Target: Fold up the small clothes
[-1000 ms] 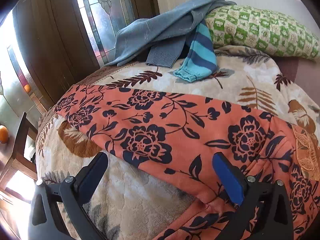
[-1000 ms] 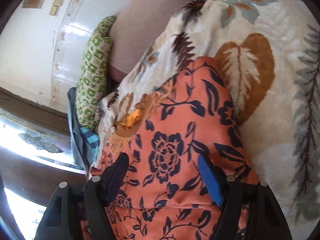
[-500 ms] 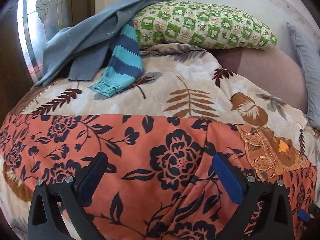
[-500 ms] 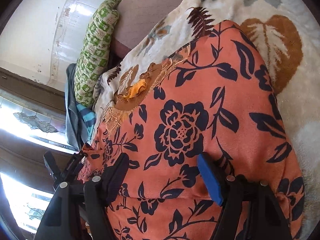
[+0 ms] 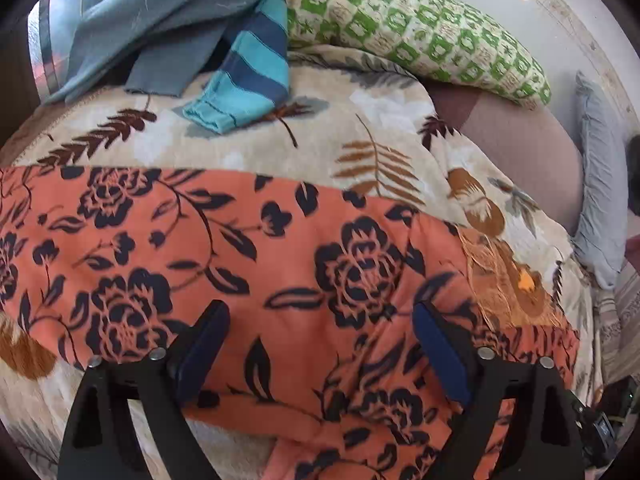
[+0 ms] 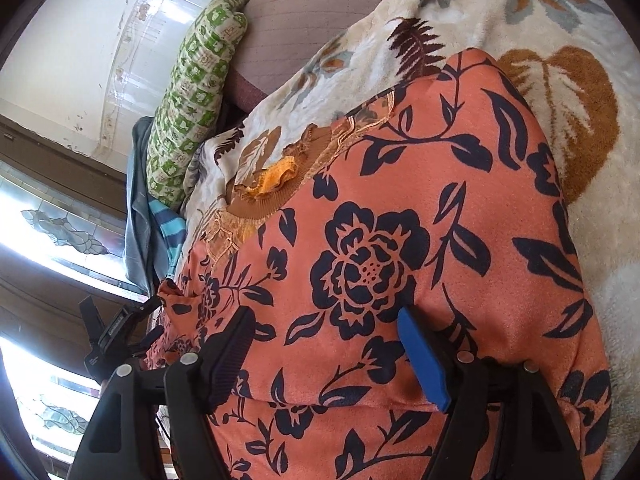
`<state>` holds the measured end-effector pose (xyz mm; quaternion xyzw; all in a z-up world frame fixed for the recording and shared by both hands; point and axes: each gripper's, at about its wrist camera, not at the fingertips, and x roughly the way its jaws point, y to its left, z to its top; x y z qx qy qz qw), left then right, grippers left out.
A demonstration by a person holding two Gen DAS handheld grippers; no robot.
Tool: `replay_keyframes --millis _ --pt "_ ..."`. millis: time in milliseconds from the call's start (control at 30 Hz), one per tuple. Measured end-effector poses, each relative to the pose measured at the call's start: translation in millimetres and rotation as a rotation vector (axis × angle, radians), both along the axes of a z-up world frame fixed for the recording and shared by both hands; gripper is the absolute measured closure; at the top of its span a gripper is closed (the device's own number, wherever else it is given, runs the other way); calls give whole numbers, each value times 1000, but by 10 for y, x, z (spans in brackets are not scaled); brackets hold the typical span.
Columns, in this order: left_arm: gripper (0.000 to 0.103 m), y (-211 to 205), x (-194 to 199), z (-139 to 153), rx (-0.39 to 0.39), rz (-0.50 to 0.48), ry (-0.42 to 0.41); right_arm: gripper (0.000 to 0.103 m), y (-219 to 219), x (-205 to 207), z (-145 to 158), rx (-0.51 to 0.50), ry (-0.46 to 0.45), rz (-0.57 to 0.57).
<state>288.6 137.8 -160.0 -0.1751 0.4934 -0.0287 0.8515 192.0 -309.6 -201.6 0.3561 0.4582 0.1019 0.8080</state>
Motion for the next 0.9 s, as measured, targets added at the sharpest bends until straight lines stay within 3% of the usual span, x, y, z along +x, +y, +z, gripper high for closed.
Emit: replay_keyframes --millis 100,200,333,400,467,533,633,900 --pt "27 -63 -158 -9 -113 -61 25 26 11 -5 -3 -6 -9 2" --pt "46 -117 -249 12 -213 -113 26 26 33 -17 -3 -22 -17 4" --pt "54 -150 -306 -55 -392 -133 78 26 64 -30 3 -51 -30 10" --pt "54 -173 -354 37 -435 -156 34 26 82 -41 6 -63 -34 13" --pt "52 -194 -382 98 -418 -151 11 26 91 -44 7 -69 -36 13" --pt "52 -202 -342 -9 -373 -115 64 26 96 -41 5 -70 -35 12" --pt "53 -135 -268 -255 -431 -55 162 26 101 -34 5 -75 -33 14" --pt "52 -101 -306 -253 -457 9 193 26 120 -22 2 -88 -35 18"
